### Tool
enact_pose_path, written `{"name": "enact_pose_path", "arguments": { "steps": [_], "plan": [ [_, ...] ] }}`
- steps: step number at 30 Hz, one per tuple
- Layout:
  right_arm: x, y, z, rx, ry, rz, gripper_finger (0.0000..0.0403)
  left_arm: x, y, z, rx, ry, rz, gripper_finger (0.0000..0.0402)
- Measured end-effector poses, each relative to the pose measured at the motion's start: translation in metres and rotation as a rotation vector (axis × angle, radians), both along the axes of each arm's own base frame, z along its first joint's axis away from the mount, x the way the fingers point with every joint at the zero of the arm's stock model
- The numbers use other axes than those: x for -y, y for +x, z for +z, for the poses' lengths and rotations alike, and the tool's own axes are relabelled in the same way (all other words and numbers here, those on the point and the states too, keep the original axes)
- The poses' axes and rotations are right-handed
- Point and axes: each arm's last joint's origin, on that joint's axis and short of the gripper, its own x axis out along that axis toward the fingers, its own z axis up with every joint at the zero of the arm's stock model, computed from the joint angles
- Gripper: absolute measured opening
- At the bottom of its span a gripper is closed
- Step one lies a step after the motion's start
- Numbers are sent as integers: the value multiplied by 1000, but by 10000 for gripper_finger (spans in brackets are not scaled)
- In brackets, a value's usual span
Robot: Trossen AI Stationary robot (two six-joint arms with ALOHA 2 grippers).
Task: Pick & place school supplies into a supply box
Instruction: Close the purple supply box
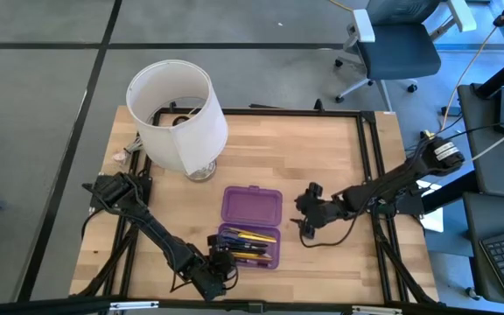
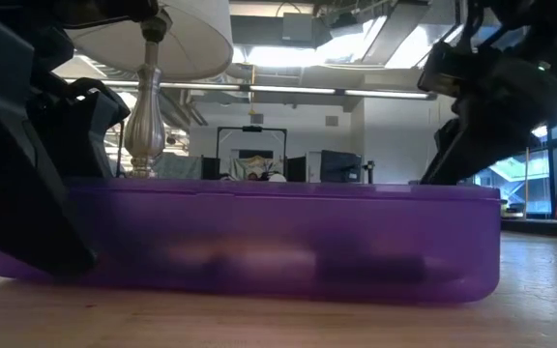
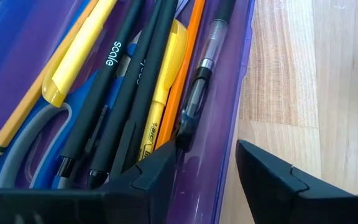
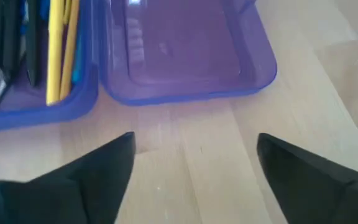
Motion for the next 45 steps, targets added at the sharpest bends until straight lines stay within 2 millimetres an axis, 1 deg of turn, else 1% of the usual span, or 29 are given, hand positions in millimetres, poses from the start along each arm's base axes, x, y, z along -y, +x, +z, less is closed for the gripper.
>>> {"name": "enact_pose_path", "arguments": {
  "steps": [4,10,14,19,24,27,30,33,35,38,45],
  "plan": [
    [-6,-1,-8,-21,-38,13,356,0,0,0,0,0,0,164],
    [-11,4,-33,-87,-82,35,359,0,0,0,0,0,0,162],
    [-15,13,-45,-54,-92,57,359,0,0,0,1,0,0,164],
    [-15,20,-51,-27,-95,56,359,0,0,0,0,0,0,162],
    [-6,24,-52,-24,-98,49,359,0,0,0,0,-1,0,164],
    [5,17,-61,25,-64,52,359,0,0,0,0,-1,0,163],
    [17,1,-71,118,-16,56,359,0,0,0,0,-1,-1,162],
    [23,-13,-77,189,-26,86,359,0,0,0,-3,-5,-3,162],
    [24,-17,-78,194,-52,112,359,0,0,0,-3,-5,-3,164],
    [25,-18,-79,194,-71,97,359,0,0,0,0,-1,2,164],
    [22,-6,-74,212,-95,98,359,-1,1,0,9,12,6,163]
  ]
}}
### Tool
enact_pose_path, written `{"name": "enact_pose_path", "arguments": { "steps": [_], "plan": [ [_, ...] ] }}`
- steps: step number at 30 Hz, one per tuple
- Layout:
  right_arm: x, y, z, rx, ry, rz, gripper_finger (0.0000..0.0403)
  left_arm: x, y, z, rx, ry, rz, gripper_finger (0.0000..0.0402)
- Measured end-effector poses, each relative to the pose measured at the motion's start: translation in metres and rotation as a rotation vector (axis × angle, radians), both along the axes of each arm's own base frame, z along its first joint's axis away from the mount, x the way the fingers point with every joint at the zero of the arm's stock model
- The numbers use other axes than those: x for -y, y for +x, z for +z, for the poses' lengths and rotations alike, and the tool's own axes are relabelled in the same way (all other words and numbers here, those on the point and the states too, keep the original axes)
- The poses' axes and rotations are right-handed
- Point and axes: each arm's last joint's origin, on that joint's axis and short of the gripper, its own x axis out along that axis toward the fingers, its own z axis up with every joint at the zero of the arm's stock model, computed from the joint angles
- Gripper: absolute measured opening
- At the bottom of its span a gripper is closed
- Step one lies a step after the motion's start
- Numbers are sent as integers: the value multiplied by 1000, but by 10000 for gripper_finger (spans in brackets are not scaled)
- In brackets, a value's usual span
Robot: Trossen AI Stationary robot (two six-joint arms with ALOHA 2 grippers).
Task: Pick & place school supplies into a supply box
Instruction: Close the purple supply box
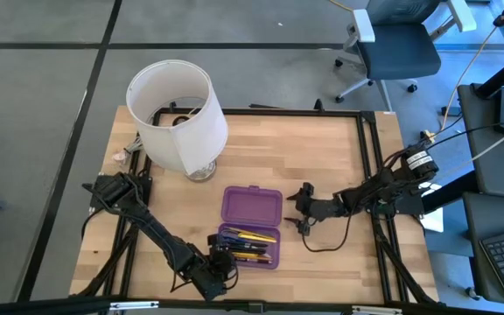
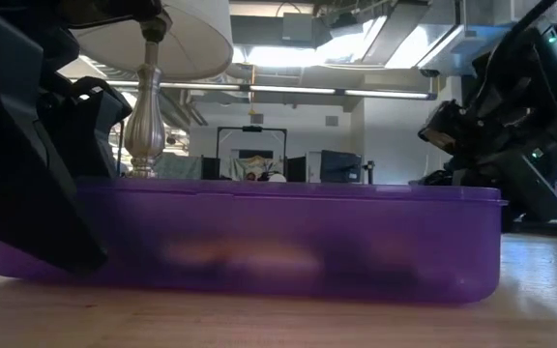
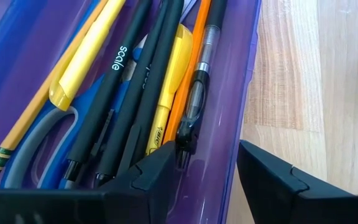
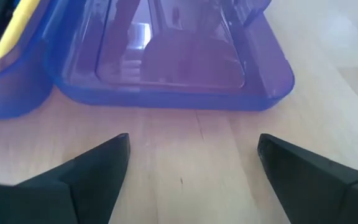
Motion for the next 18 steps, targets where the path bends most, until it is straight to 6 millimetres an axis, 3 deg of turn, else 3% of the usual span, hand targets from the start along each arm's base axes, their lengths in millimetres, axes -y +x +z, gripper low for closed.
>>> {"name": "enact_pose_path", "arguments": {
  "steps": [5,12,18],
  "plan": [
    [-1,11,-3,9,48,-34,359,0,0,0,-1,8,-9,163],
    [-2,32,-15,3,1,-44,359,0,0,0,-7,28,-36,163],
    [-3,36,-16,10,-101,43,359,0,-1,-1,-21,32,-42,162]
  ]
}}
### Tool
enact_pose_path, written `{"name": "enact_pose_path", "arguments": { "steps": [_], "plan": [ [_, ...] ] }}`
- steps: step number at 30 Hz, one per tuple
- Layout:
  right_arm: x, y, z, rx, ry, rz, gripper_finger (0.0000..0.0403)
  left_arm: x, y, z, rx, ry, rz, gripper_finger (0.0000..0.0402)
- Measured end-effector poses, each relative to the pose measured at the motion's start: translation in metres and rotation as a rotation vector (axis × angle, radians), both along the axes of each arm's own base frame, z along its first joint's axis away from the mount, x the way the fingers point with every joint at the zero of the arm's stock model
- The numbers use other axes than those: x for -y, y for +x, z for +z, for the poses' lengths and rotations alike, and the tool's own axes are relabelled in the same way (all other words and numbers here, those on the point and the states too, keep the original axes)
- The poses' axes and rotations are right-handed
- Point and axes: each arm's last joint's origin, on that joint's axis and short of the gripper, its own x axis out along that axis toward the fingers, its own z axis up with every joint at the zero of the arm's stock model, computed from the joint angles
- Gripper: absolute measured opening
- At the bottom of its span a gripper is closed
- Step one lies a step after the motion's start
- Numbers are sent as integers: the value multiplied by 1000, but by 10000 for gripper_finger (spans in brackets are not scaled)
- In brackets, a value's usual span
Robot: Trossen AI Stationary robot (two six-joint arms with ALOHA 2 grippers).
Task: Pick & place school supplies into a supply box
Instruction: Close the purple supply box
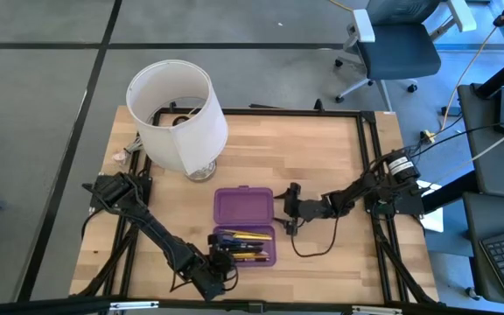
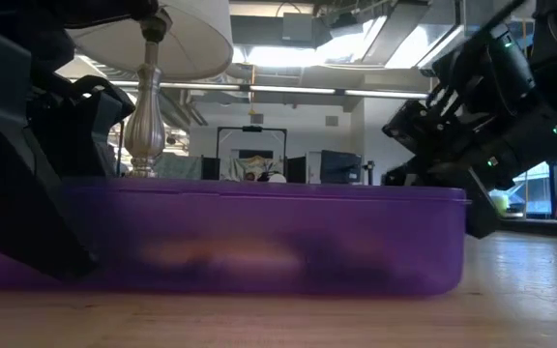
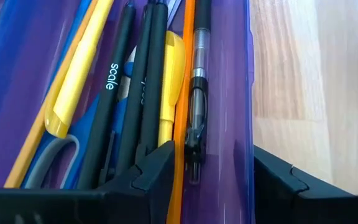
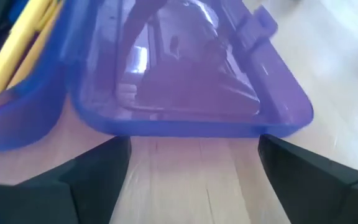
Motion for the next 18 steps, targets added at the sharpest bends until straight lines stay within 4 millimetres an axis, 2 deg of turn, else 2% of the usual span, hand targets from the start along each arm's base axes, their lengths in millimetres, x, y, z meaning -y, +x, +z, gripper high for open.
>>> {"name": "enact_pose_path", "arguments": {
  "steps": [5,9,14,18],
  "plan": [
    [0,2,3,21,-103,103,359,-1,-2,-1,-24,15,-3,163],
    [3,5,3,27,-15,167,359,-3,-2,-2,-41,13,-6,163],
    [7,6,3,22,91,159,359,-7,2,-2,-42,11,9,162],
    [11,8,3,21,105,187,359,-12,5,-2,-64,-6,11,164]
  ]
}}
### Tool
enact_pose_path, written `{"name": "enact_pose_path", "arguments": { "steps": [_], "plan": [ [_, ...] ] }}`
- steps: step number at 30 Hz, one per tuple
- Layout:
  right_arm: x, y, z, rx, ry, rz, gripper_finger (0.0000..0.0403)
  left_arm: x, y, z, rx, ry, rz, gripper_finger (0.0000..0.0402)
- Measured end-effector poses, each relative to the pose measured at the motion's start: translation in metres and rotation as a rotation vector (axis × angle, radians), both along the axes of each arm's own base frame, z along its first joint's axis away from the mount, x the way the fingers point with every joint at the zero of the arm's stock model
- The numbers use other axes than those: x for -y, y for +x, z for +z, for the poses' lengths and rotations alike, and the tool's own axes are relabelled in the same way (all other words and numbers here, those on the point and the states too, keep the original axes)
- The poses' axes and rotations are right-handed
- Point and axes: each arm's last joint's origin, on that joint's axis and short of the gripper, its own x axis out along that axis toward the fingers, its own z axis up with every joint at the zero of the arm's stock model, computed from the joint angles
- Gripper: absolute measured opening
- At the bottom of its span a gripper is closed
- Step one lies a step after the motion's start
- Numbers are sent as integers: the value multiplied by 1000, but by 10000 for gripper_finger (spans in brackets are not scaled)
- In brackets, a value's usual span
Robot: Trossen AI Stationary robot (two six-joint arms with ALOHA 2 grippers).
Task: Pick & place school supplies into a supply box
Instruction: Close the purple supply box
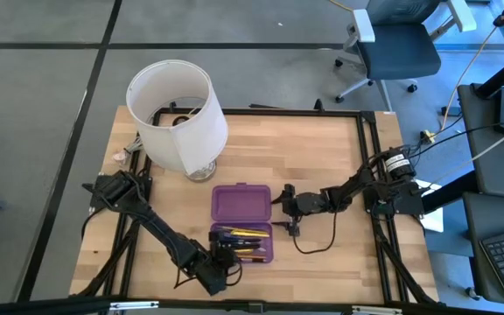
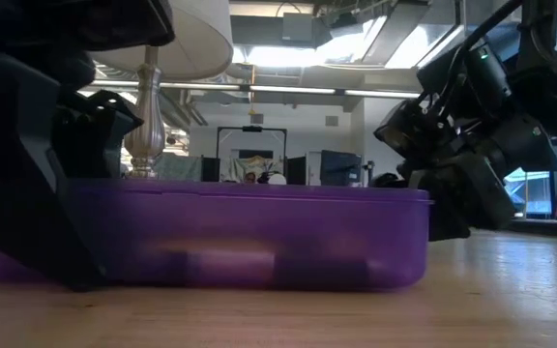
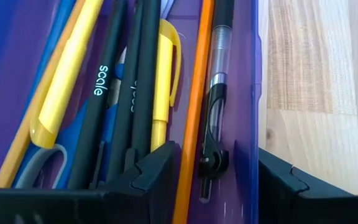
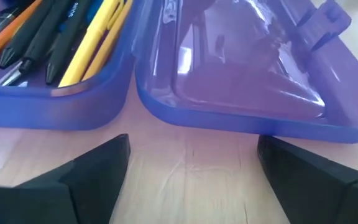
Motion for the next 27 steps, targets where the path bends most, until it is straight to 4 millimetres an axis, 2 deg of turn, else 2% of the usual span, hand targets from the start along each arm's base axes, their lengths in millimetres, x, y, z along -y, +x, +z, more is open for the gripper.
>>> {"name": "enact_pose_path", "arguments": {
  "steps": [14,27],
  "plan": [
    [20,5,1,14,-113,-36,359,-5,4,0,-65,-22,-68,163],
    [20,6,3,43,-82,-43,359,-4,4,0,-92,53,-227,163]
  ]
}}
